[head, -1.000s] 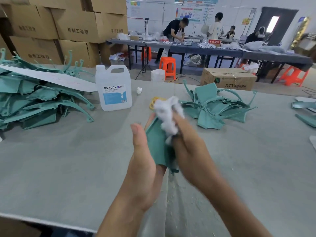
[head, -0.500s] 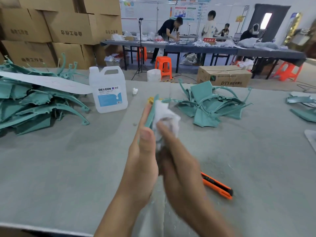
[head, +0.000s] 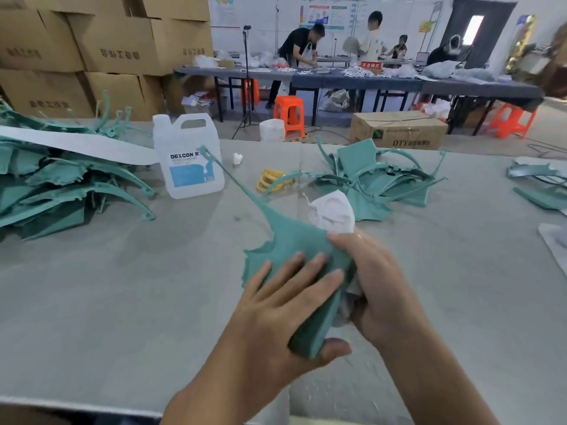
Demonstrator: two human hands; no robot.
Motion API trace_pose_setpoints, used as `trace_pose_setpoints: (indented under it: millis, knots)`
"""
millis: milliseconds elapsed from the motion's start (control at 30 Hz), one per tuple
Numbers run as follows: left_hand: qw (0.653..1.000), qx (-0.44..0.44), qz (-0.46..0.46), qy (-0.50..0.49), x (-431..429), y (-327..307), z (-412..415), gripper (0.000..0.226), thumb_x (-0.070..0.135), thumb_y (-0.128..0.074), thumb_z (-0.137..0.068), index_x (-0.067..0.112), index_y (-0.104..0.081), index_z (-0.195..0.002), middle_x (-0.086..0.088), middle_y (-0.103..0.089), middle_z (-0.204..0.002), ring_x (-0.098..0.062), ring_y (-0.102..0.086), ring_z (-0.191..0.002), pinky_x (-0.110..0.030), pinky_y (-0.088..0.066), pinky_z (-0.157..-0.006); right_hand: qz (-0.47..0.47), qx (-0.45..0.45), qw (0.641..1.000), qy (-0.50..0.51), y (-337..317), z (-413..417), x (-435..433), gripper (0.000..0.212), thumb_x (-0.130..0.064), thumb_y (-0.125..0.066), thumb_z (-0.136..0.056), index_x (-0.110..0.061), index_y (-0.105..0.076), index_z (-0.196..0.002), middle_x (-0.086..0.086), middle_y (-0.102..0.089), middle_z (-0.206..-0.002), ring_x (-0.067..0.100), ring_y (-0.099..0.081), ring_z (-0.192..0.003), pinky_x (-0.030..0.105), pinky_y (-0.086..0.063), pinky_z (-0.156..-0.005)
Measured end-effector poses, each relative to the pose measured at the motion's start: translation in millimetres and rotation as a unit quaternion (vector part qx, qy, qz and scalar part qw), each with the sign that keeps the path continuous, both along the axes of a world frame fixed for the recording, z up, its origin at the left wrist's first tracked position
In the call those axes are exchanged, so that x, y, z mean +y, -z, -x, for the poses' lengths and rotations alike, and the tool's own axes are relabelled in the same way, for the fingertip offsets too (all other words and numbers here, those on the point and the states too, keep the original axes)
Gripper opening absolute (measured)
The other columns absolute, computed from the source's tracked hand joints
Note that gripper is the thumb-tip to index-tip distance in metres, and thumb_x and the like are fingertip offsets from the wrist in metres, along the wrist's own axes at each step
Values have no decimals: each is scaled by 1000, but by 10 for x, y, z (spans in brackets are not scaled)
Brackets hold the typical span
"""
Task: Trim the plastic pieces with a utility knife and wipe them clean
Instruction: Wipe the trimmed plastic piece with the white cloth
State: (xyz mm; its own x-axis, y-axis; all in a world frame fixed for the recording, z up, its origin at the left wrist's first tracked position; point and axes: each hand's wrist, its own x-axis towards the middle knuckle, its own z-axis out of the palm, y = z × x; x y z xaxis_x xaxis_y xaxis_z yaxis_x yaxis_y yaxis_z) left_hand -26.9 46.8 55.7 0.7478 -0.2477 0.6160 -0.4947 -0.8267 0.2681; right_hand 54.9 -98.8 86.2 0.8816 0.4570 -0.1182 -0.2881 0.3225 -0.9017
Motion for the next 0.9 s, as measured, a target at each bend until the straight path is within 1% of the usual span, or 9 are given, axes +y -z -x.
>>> trace_pose_setpoints:
  millis: [100,167,300,400,533,633,733,833,900]
  knots:
    - [999,45,1,-19,95,93,56,70,60,-61,-82,35,-47,-145,8,-46,-153,-19,-38,-145,-46,-31,-115,32,-9,984,174,130,-58,-37,24,-17,-60,-94,-23,-71,-74,9,-69,-68,20,-63,-49,29,-49,-44]
    - [986,48,155,-35,169,155,95,45,46,-70,-88,39,-63,-132,17,-60,-139,-4,-53,-130,-21,-37,-110,22,16,977,212,129,-93,-81,16,-17,-61,-94,-22,-68,-80,6,-66,-66,18,-62,-48,34,-52,-48]
    - [837,62,526,-138,257,283,-6,10,17,-76,-84,27,-76,-88,9,-73,-77,-3,-65,-69,-8,-49,-65,35,30,974,220,266,-128,-209,7,-24,-63,-91,-22,-67,-85,3,-64,-68,17,-62,-51,37,-51,-52]
    - [799,95,570,-165,282,335,-139,12,16,-81,-80,14,-70,-82,-3,-68,-66,-10,-54,-57,-14,-46,-54,45,4,973,225,344,-89,-209,9,-29,-63,-85,-22,-69,-82,7,-64,-72,22,-60,-55,33,-47,-55]
    - [785,128,580,-179,154,348,-264,46,54,-74,-69,9,-63,-66,8,-48,-46,-6,-47,-46,-16,-39,-47,16,30,975,222,434,-62,-180,20,-30,-64,-82,-17,-72,-96,15,-72,-91,27,-66,-72,35,-51,-58]
    - [780,200,588,-77,-8,299,-331,59,68,-66,-82,10,-70,-85,12,-67,-72,-3,-59,-67,-17,-47,-62,-3,47,977,208,525,-15,-126,33,-29,-63,-86,-4,-68,-108,22,-74,-105,29,-69,-78,36,-55,-59]
    - [664,271,694,65,-144,188,-351,33,38,-62,-92,20,-71,-118,-6,-74,-117,-20,-71,-108,-27,-57,-79,61,49,979,191,601,23,-80,41,-51,-62,-84,-14,-72,-100,14,-72,-82,27,-65,-60,33,-49,-51]
    - [605,258,751,67,-83,136,-353,27,26,-54,-99,21,-70,-120,-10,-73,-118,-23,-72,-103,-33,-59,-74,143,25,961,236,599,-74,-186,60,-74,-46,-87,-21,-72,-78,8,-59,-60,24,-49,-50,26,-41,-47]
    - [606,263,747,72,-15,130,-334,25,22,-53,-100,20,-72,-116,-11,-74,-115,-22,-73,-97,-32,-59,-70,142,-27,940,310,519,-198,-318,47,-58,-46,-95,-24,-64,-68,5,-54,-57,26,-41,-55,24,-36,-44]
